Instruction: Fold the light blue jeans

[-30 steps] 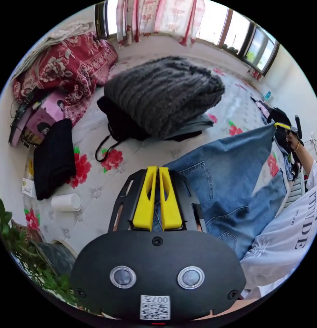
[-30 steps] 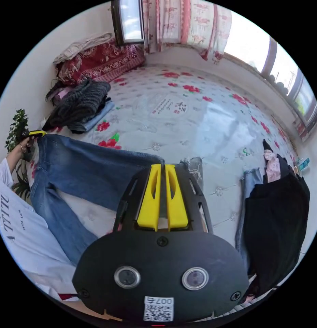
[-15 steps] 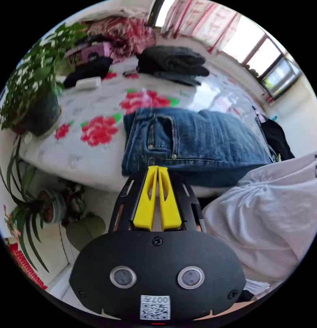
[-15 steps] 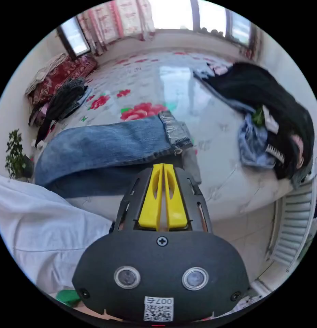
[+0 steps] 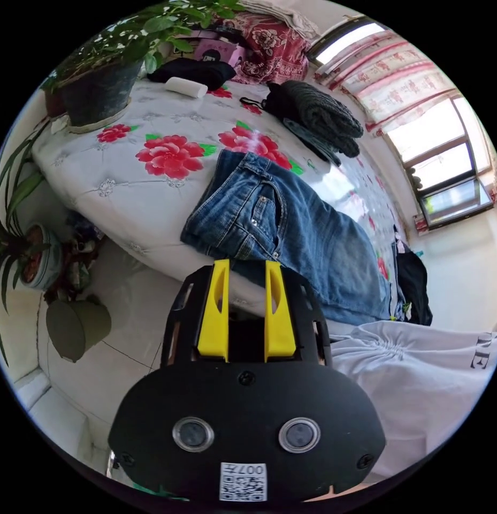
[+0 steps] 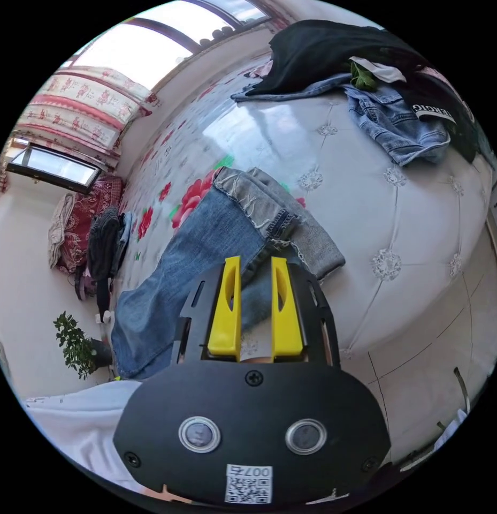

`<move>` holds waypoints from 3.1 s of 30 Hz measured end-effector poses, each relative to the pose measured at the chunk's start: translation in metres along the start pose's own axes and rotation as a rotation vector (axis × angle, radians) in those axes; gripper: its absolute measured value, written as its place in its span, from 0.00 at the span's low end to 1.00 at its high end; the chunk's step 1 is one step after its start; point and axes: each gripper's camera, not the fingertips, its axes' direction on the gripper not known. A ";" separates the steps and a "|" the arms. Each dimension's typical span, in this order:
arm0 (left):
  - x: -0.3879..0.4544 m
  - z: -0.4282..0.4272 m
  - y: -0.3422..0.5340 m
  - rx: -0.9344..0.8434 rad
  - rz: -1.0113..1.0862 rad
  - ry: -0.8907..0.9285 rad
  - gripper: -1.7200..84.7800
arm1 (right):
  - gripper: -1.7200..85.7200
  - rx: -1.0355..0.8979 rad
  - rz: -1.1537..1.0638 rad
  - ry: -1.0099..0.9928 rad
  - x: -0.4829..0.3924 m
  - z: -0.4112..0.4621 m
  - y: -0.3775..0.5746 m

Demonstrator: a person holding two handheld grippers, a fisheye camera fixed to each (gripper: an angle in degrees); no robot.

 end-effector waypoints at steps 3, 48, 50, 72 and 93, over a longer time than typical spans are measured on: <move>0.004 0.002 0.001 0.002 -0.028 -0.030 0.14 | 0.06 0.004 0.027 0.042 -0.001 0.002 -0.006; -0.026 0.031 0.005 -0.180 -0.006 -0.095 0.07 | 0.08 -0.531 -1.066 -0.351 -0.451 0.302 0.156; -0.030 0.033 0.002 -0.186 -0.026 -0.067 0.07 | 0.08 -0.725 -1.064 -0.335 -0.464 0.355 0.170; -0.040 0.038 -0.021 -0.284 -0.044 -0.005 0.05 | 0.04 -1.245 -0.367 -0.504 -0.486 0.543 0.116; -0.030 0.057 -0.080 -0.098 -0.137 0.051 0.07 | 0.07 -0.188 -0.378 -0.353 -0.153 0.167 0.053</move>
